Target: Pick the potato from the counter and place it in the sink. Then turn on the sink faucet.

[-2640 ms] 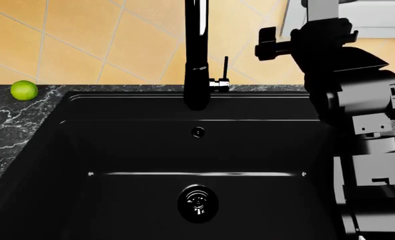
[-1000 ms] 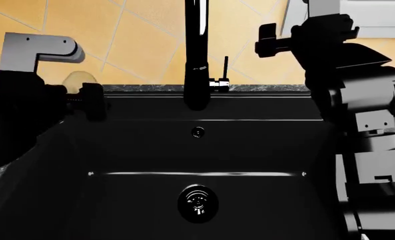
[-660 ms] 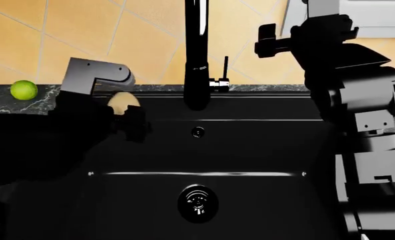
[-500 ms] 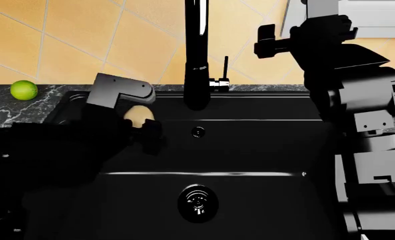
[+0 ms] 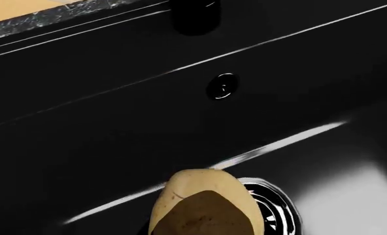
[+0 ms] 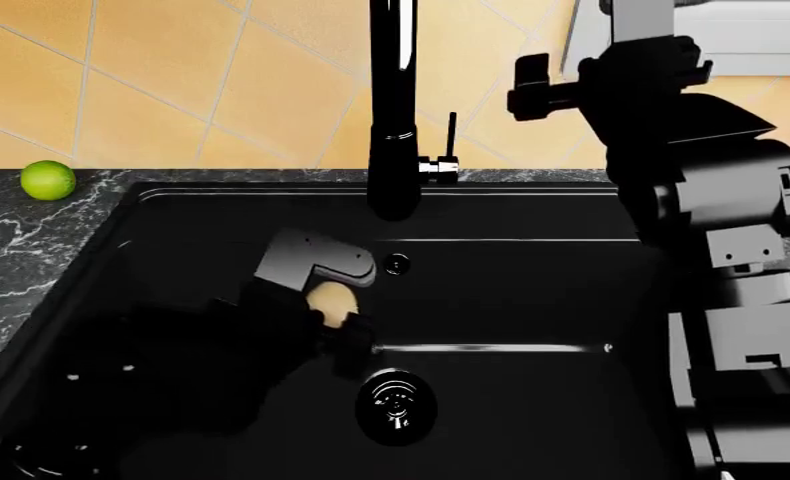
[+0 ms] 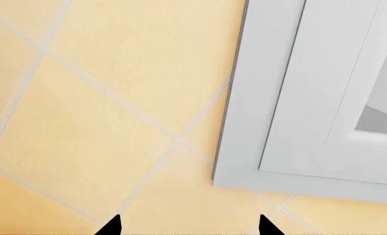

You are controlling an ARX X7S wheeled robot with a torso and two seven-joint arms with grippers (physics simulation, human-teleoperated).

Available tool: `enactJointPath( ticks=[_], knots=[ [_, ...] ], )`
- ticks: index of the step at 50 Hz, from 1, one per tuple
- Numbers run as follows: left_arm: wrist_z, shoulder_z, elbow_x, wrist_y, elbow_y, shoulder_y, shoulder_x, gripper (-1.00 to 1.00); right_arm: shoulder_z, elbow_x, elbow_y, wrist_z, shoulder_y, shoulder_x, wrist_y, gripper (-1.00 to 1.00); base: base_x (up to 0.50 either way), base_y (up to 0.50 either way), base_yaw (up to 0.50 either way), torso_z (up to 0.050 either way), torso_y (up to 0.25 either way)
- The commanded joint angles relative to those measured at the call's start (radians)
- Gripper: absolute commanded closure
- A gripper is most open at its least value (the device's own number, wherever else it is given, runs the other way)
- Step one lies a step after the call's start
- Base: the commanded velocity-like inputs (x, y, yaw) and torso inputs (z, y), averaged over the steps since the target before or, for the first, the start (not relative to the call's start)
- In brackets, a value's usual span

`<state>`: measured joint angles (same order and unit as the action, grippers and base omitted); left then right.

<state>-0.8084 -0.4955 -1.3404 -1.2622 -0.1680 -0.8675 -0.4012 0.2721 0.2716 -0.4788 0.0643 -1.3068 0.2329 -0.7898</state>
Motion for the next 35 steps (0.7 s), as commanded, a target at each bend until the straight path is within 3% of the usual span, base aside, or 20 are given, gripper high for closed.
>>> enactJointPath(
  ticks=[1, 20, 35],
  knots=[
    [0.005, -0.064, 0.044, 0.024, -0.011, 0.078, 0.012, 1.0, 0.0, 0.004, 0.0, 0.002, 0.004, 0.004, 0.001, -1.0, 0.0, 0.0, 0.0, 0.0, 0.0],
    [0.038, -0.147, 0.114, 0.063, -0.033, 0.182, -0.012, 1.0, 0.001, 0.01, 0.004, 0.004, 0.009, 0.01, 0.001, -1.0, 0.0, 0.0, 0.0, 0.0, 0.0],
    [0.049, -0.164, 0.109, 0.064, -0.021, 0.187, -0.009, 1.0, 0.001, 0.017, 0.022, 0.01, 0.018, 0.014, -0.007, -1.0, 0.0, 0.0, 0.01, 0.0, -0.001]
  ],
)
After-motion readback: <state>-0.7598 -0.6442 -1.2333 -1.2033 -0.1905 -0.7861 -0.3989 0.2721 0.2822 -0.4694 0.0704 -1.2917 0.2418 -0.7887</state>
